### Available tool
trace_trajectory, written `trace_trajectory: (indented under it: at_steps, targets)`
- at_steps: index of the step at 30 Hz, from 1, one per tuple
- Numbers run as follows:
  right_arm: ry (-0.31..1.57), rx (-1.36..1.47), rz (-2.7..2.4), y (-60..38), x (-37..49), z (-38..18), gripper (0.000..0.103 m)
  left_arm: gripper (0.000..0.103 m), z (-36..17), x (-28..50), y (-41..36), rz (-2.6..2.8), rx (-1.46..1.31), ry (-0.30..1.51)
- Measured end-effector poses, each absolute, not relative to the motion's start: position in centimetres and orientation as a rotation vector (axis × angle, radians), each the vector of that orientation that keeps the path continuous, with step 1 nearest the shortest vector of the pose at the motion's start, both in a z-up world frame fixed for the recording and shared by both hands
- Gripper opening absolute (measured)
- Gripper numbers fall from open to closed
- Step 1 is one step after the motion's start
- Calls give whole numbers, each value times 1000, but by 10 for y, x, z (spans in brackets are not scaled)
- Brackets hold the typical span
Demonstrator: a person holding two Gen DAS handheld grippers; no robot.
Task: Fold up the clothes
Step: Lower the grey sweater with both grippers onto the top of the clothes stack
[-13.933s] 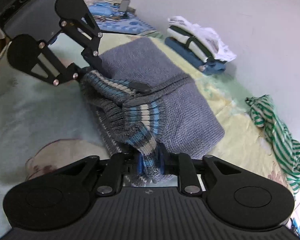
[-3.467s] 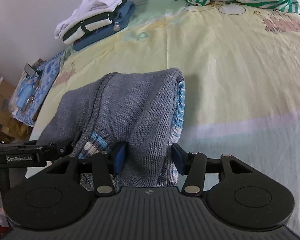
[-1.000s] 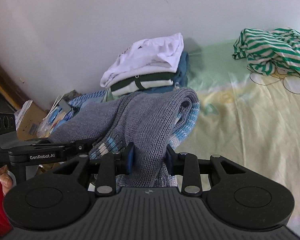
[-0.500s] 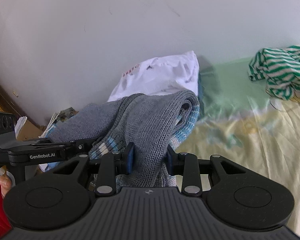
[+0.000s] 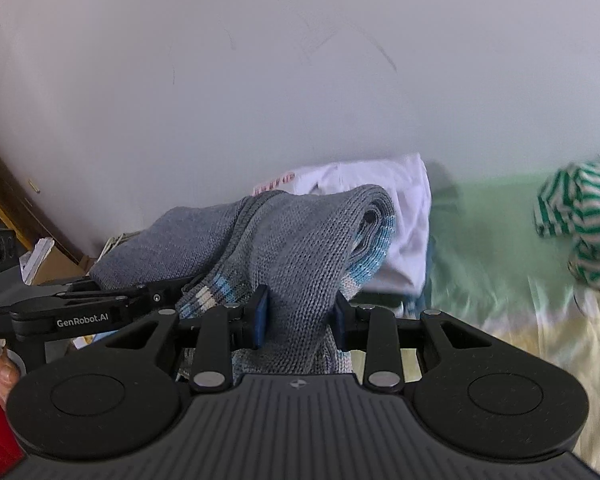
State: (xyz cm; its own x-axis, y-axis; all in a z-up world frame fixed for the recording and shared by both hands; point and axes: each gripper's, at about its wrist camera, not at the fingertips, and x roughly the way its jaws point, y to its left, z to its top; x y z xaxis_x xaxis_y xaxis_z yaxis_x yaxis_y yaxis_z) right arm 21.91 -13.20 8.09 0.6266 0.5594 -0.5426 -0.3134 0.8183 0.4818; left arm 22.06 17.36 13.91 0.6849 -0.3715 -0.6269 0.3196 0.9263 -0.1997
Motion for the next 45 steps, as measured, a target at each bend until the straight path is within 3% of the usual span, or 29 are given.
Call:
trace_trajectory:
  at_steps: [21,24,25,32,36,39,44,45]
  targets:
    - [666,356,494,-122,300,70,32,35,121,323,172,-288,-114,676]
    - [664,325,478,-115,299,67,29,35,114,330,168,-278,-103,682]
    - [658,309,476,-113,299,67,23,35,111,332,167,-274,-96,681]
    - [666,304,464,-107,297,53,23,51,88,341,162,-250,-104,694]
    - [658,369,453,-114,285,51,30,62,82,338,177,-270,-180,693]
    - [667,400,456,-118,280,52,42,66,81,336,181,-264,-178,679]
    - [739,381,445,-106,286,41,43,78,71,335,187,-249,-189,683]
    - [762,390,446,-103,288,37,44,76,68,336,185,-245,-185,686]
